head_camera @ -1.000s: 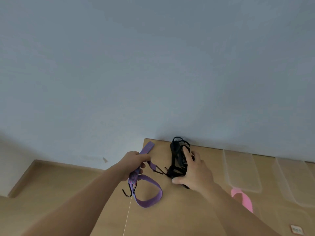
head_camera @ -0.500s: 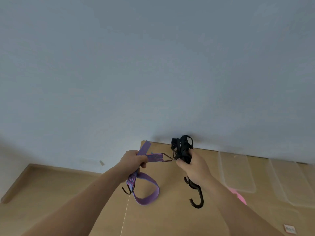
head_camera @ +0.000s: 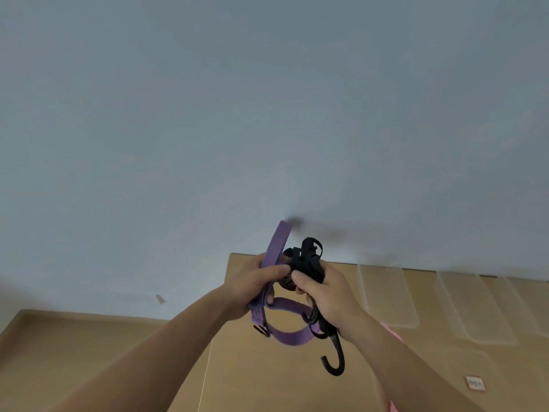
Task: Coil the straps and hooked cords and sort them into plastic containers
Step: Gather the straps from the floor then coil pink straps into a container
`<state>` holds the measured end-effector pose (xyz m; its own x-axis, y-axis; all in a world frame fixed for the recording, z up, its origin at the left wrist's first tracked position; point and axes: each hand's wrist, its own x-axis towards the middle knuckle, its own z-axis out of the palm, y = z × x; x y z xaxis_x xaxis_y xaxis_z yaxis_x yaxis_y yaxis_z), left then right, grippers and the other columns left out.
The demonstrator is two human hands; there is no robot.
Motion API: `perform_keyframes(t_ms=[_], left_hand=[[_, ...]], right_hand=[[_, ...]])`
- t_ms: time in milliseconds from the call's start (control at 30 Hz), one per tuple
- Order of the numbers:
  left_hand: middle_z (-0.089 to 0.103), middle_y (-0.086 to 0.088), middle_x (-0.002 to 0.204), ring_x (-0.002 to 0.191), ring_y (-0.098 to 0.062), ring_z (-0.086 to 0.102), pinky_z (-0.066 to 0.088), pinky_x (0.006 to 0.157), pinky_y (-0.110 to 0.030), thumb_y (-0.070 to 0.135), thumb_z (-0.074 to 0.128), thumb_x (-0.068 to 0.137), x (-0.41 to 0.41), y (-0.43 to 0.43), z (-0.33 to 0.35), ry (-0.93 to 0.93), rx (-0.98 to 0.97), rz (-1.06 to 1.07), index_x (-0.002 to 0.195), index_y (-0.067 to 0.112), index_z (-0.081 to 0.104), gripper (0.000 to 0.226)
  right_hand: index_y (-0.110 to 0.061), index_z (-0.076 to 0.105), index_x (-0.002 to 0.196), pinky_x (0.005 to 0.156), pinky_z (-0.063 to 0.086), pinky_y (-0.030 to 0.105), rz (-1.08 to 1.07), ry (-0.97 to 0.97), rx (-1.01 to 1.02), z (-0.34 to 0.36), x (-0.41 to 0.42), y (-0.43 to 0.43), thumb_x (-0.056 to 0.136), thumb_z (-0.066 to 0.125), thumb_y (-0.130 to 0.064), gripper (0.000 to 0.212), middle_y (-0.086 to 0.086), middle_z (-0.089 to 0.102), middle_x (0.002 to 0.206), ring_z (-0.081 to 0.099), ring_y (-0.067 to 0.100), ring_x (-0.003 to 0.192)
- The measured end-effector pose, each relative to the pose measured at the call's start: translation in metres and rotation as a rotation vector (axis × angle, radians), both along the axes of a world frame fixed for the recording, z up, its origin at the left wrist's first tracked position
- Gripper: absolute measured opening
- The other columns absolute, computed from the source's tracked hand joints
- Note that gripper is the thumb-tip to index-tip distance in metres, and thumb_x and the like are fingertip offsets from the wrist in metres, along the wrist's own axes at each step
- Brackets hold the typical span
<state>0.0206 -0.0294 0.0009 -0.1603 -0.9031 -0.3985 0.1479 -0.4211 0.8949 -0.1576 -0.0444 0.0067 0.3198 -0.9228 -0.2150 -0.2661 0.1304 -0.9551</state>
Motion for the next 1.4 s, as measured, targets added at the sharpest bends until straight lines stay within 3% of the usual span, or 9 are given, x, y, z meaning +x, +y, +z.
perform_keyframes(t_ms=[167,267,367,533,633,733,833,1000,1400], left_hand=[[0.059,-0.019,0.066,0.042,-0.019,0.045,0.031,0.044,-0.022,0.024,0.072,0.073,0.005,0.009,0.001,-0.108,-0.083,-0.032,0.106,-0.002,0.058,0.044],[0.067,-0.02,0.077,0.044,-0.02,0.046,0.038,0.048,-0.028,0.014,0.073,0.073,0.005,0.012,0.002,-0.164,-0.131,-0.032,0.103,-0.001,0.062,0.035],[0.073,-0.023,0.096,0.044,-0.018,0.044,0.039,0.048,-0.027,0.008,0.069,0.086,0.005,0.004,0.003,-0.111,-0.08,0.159,0.108,-0.005,0.064,0.026],[0.074,-0.012,0.083,0.043,-0.02,0.046,0.045,0.046,-0.028,0.01,0.067,0.089,-0.017,-0.024,0.015,0.01,-0.016,0.27,0.103,-0.001,0.062,0.018],[0.059,-0.017,0.078,0.045,-0.021,0.044,0.044,0.043,-0.027,0.006,0.071,0.086,-0.064,-0.034,0.025,0.065,0.014,0.233,0.108,-0.01,0.06,0.029],[0.052,-0.011,0.072,0.047,-0.019,0.042,0.042,0.042,-0.024,0.003,0.073,0.083,-0.117,-0.041,0.039,0.13,0.008,0.169,0.109,-0.01,0.06,0.031],[0.055,-0.008,0.067,0.051,-0.017,0.045,0.041,0.042,-0.023,0.003,0.073,0.083,-0.174,-0.042,0.055,0.145,-0.022,0.072,0.104,-0.006,0.061,0.026],[0.055,-0.019,0.086,0.07,-0.027,0.049,0.042,0.042,-0.024,0.006,0.07,0.085,-0.283,-0.032,0.071,0.069,-0.04,-0.046,0.102,-0.009,0.061,0.025],[0.061,-0.02,0.09,0.055,-0.022,0.064,0.045,0.04,-0.026,0.008,0.068,0.089,-0.486,-0.001,0.052,-0.053,0.028,-0.106,0.117,-0.008,0.055,0.035]], right_hand=[[-0.021,0.063,0.089,0.051,0.041,0.01,0.014,-0.021,0.038,0.003,0.0,0.004,0.091,0.066,-0.017,0.005,-0.008,0.064,0.066,0.053,-0.001,0.05],[-0.019,0.065,0.088,0.051,0.041,0.011,-0.035,-0.015,0.054,0.006,-0.003,0.003,0.093,0.065,-0.021,0.005,-0.008,0.065,0.065,0.054,0.0,0.051],[-0.015,0.062,0.088,0.057,0.041,0.019,-0.082,0.087,0.019,0.008,-0.019,-0.001,0.091,0.066,-0.026,0.011,-0.009,0.06,0.065,0.053,0.0,0.053],[-0.033,0.055,0.102,0.063,0.041,0.021,-0.213,0.238,-0.105,0.018,-0.061,0.003,0.087,0.068,-0.035,0.02,-0.014,0.061,0.073,0.056,0.005,0.062],[-0.041,0.059,0.104,0.063,0.042,0.012,-0.294,0.28,-0.17,0.031,-0.097,0.015,0.082,0.073,-0.035,0.027,-0.017,0.068,0.083,0.061,-0.002,0.072],[-0.049,0.065,0.091,0.064,0.04,0.005,-0.385,0.324,-0.265,0.044,-0.146,0.028,0.08,0.076,-0.032,0.023,-0.019,0.068,0.083,0.059,-0.01,0.08],[-0.048,0.065,0.089,0.064,0.038,0.009,-0.495,0.395,-0.298,0.05,-0.202,0.043,0.08,0.073,-0.033,0.02,-0.013,0.064,0.088,0.057,-0.007,0.083],[-0.052,0.064,0.089,0.066,0.04,0.008,-0.605,0.42,-0.345,0.046,-0.304,0.071,0.081,0.073,-0.032,0.023,-0.016,0.066,0.088,0.057,-0.01,0.085],[-0.037,0.059,0.092,0.061,0.046,0.023,-0.602,0.612,-0.18,-0.014,-0.516,0.097,0.079,0.063,-0.039,0.014,-0.013,0.063,0.089,0.061,0.006,0.077]])
